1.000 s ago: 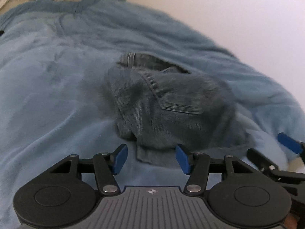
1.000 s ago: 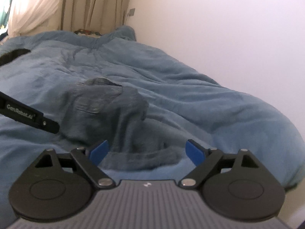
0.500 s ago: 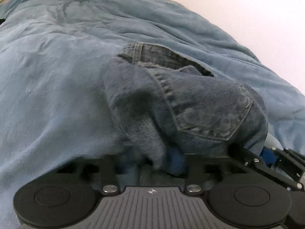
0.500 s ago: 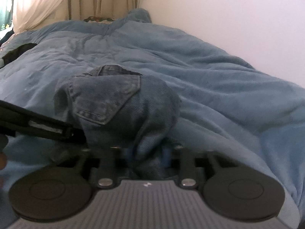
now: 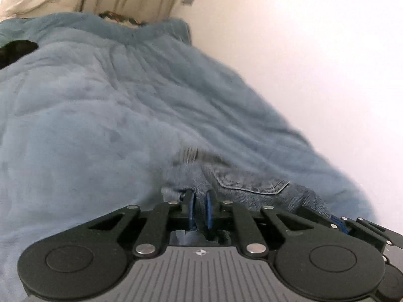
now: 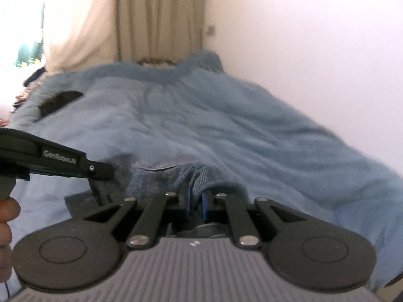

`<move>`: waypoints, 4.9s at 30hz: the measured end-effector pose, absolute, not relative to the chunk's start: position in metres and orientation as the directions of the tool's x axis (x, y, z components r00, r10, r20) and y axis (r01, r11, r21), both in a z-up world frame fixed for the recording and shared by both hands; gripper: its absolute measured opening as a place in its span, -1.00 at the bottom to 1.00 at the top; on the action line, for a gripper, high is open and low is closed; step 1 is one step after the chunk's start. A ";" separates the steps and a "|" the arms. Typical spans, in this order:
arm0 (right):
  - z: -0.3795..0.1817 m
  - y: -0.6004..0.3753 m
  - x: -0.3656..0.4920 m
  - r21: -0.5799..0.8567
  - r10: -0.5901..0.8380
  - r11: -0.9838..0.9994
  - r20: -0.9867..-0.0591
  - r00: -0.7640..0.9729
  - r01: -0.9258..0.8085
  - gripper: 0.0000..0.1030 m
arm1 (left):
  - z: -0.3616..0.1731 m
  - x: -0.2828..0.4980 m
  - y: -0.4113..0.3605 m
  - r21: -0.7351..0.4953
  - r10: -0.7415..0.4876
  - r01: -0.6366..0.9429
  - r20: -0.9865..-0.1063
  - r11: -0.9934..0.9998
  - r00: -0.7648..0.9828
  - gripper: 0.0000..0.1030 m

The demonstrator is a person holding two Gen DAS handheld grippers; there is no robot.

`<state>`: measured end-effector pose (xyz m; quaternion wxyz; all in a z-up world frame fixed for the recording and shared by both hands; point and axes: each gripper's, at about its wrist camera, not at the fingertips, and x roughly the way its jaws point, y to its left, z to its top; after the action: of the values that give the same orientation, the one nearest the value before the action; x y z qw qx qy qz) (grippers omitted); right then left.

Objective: Fold clothes

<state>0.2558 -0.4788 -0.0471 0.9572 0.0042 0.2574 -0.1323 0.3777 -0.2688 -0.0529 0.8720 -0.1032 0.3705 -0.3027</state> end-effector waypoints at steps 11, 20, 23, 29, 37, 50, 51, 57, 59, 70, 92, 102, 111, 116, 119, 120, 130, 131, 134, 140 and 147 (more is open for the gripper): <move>0.065 -0.294 0.240 -0.080 -0.031 0.997 -0.401 0.915 -0.001 -0.84 | 0.050 0.288 -0.085 -0.337 -0.500 0.380 -0.431 0.862 0.752 -0.82; 0.089 -0.124 0.213 -0.084 0.197 0.967 -0.348 0.917 -0.239 -0.84 | 0.073 0.218 0.056 -0.312 -0.322 0.196 -0.428 0.930 0.845 -0.83; 0.053 -0.092 0.204 -0.041 0.244 0.957 -0.428 0.870 -0.288 -0.83 | 0.040 0.202 0.071 -0.291 -0.290 0.157 -0.498 0.944 0.817 -0.83; -0.067 -0.064 0.198 -0.026 0.230 0.949 -0.628 0.744 -0.316 -0.83 | -0.064 0.183 0.080 -0.305 -0.293 0.112 -0.655 0.946 0.697 -0.85; -0.111 -0.074 0.180 0.013 0.267 0.936 -0.678 0.685 -0.352 -0.58 | -0.111 0.155 0.077 -0.330 -0.306 0.088 -0.699 0.940 0.646 -0.85; -0.087 -0.136 0.121 0.006 0.295 0.928 -0.626 0.722 -0.374 -0.24 | -0.090 0.117 0.118 -0.433 -0.322 0.024 -0.633 0.901 0.704 -0.83; -0.086 -0.130 0.119 0.004 0.308 0.920 -0.626 0.717 -0.391 -0.24 | -0.093 0.116 0.120 -0.433 -0.317 0.014 -0.637 0.901 0.703 -0.83; -0.085 -0.083 0.118 0.015 0.423 0.846 -0.629 0.652 -0.533 -0.24 | -0.106 0.111 0.144 -0.456 -0.287 -0.059 -0.649 0.888 0.704 -0.83; -0.089 -0.063 0.121 0.006 0.454 0.814 -0.630 0.630 -0.581 -0.24 | -0.109 0.109 0.154 -0.467 -0.281 -0.078 -0.649 0.881 0.706 -0.83; -0.150 0.021 0.148 -0.077 0.387 0.786 -0.711 0.587 -0.613 -0.21 | -0.140 0.109 0.191 -0.539 -0.331 -0.134 -0.674 0.831 0.660 -0.83; -0.076 -0.179 0.174 -0.129 -0.017 0.990 -0.539 0.842 -0.063 -0.99 | -0.129 0.133 0.130 -0.479 -0.354 -0.034 -0.694 0.877 0.627 -0.75; -0.117 -0.323 0.162 0.059 -0.048 0.992 -0.659 0.750 0.116 -0.93 | -0.123 0.143 0.109 -0.411 -0.300 -0.039 -0.723 0.911 0.622 -0.66; -0.098 -0.335 0.174 0.096 -0.005 0.992 -0.634 0.774 0.085 -0.48 | -0.110 0.152 0.142 -0.450 -0.271 -0.111 -0.698 0.886 0.663 -0.53; -0.081 -0.320 0.220 0.088 0.042 0.996 -0.625 0.780 0.017 -0.34 | -0.106 0.177 0.145 -0.413 -0.247 -0.094 -0.696 0.906 0.674 -0.44; -0.075 -0.320 0.250 0.103 0.079 0.995 -0.637 0.767 -0.017 -0.24 | -0.117 0.199 0.144 -0.401 -0.256 -0.088 -0.723 0.912 0.642 -0.44; -0.076 -0.320 0.262 0.115 0.096 0.993 -0.646 0.757 -0.028 -0.23 | -0.122 0.206 0.144 -0.405 -0.264 -0.090 -0.733 0.910 0.627 -0.44; -0.130 -0.309 0.343 0.178 0.166 0.983 -0.772 0.614 -0.042 -0.18 | -0.151 0.218 0.127 -0.453 -0.328 -0.107 -0.770 0.885 0.547 -0.31; -0.136 -0.308 0.344 0.181 0.164 0.983 -0.780 0.604 -0.033 -0.18 | -0.152 0.217 0.125 -0.454 -0.333 -0.103 -0.771 0.885 0.543 -0.31; -0.141 -0.303 0.336 0.193 0.177 0.980 -0.775 0.607 -0.039 -0.69 | -0.149 0.211 0.118 -0.432 -0.319 -0.088 -0.774 0.898 0.548 -0.55; -0.114 -0.278 0.290 0.098 0.141 0.990 -0.687 0.713 -0.101 -0.82 | -0.124 0.188 0.109 -0.466 -0.359 -0.018 -0.706 0.885 0.611 -0.75; -0.085 -0.283 0.216 0.096 0.170 0.985 -0.636 0.753 -0.141 -0.82 | -0.109 0.151 0.080 -0.522 -0.503 0.139 -0.663 0.842 0.554 -0.77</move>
<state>0.2163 -0.2827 -0.0850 0.9360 0.0211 0.3414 0.0829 0.1508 0.0803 -0.1088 0.8561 -0.2097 0.4334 -0.1876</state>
